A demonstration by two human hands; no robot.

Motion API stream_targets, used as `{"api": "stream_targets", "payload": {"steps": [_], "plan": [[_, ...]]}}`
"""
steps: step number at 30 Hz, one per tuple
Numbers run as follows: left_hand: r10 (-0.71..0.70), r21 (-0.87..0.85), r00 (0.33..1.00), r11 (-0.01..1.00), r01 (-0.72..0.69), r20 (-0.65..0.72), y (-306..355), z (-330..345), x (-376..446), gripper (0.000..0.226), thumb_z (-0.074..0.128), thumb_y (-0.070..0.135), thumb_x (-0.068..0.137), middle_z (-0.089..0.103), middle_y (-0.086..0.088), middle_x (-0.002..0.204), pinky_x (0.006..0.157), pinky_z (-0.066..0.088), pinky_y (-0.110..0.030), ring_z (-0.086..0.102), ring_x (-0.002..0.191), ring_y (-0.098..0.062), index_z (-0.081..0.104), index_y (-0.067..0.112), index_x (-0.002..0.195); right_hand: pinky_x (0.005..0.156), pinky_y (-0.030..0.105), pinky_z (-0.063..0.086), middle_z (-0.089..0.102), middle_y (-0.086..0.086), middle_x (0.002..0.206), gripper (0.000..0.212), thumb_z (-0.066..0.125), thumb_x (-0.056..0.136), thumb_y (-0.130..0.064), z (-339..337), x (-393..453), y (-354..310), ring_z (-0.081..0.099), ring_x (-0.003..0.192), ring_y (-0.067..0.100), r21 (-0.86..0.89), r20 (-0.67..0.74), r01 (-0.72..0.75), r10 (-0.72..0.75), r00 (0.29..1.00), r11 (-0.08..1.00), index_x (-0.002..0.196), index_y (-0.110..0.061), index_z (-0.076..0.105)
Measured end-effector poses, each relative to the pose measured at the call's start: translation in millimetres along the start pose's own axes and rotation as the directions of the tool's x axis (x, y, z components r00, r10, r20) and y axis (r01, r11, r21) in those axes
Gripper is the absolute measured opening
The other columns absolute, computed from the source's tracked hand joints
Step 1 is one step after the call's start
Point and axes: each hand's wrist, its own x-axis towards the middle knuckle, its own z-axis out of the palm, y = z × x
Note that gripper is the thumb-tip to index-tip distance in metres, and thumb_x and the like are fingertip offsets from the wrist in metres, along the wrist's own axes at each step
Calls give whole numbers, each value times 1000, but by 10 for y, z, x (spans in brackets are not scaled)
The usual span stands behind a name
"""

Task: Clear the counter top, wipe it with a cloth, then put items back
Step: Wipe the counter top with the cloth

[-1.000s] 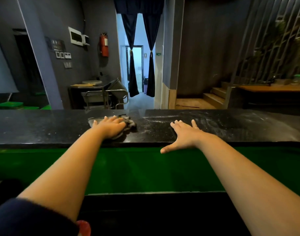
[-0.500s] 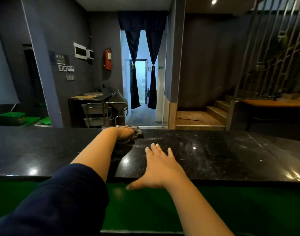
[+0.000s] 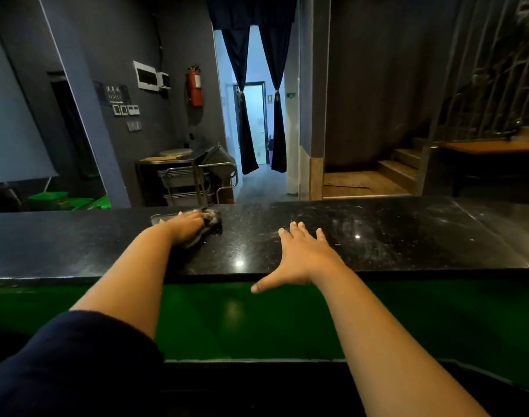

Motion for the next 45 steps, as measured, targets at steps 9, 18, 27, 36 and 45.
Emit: {"api": "stream_targets", "payload": {"steps": [9,18,27,36,45], "plan": [[259,69,966,964,-258,2,546,412,-808,48,26,30,101,12,2,160,117,10,-55,8,147,-28,27,29,149,119,52,-2,-2,9,163,146,63,47,-88,-37,-79,-42,-4,149,25,27,-19,18,-17,1000,999,154,-14,-3],[45,-240,989,968,-78,-138,-247,-1,-1071,45,12,37,103,19,0,159,116,-12,-48,9,147,-23,29,41,145,104,72,-16,16,0,161,46,29,98,-39,-248,17,-804,-8,148,30,276,-72,133,-118,990,952,143,-35,40],[-32,-553,964,824,-125,-266,-443,133,-1013,61,22,66,94,36,5,150,117,15,-41,27,142,-23,37,34,144,116,58,-3,2,0,163,57,19,96,-63,77,436,-1570,-4,148,33,-30,79,179,-176,981,983,149,-47,13],[56,-163,980,983,-87,-189,-280,140,-1104,48,18,44,99,27,0,157,115,8,-56,23,143,-24,25,41,147,117,53,7,7,-2,162,51,32,104,-33,-161,98,-186,6,149,28,-17,29,-3,3,1000,1000,152,-34,17],[124,-411,979,894,-180,-161,669,302,-1067,58,18,60,84,42,-3,149,114,18,-54,40,133,-28,38,47,137,119,51,6,11,-7,162,57,12,96,-57,49,-101,-480,7,149,23,-14,-1,229,-229,973,973,149,-40,23]]}}
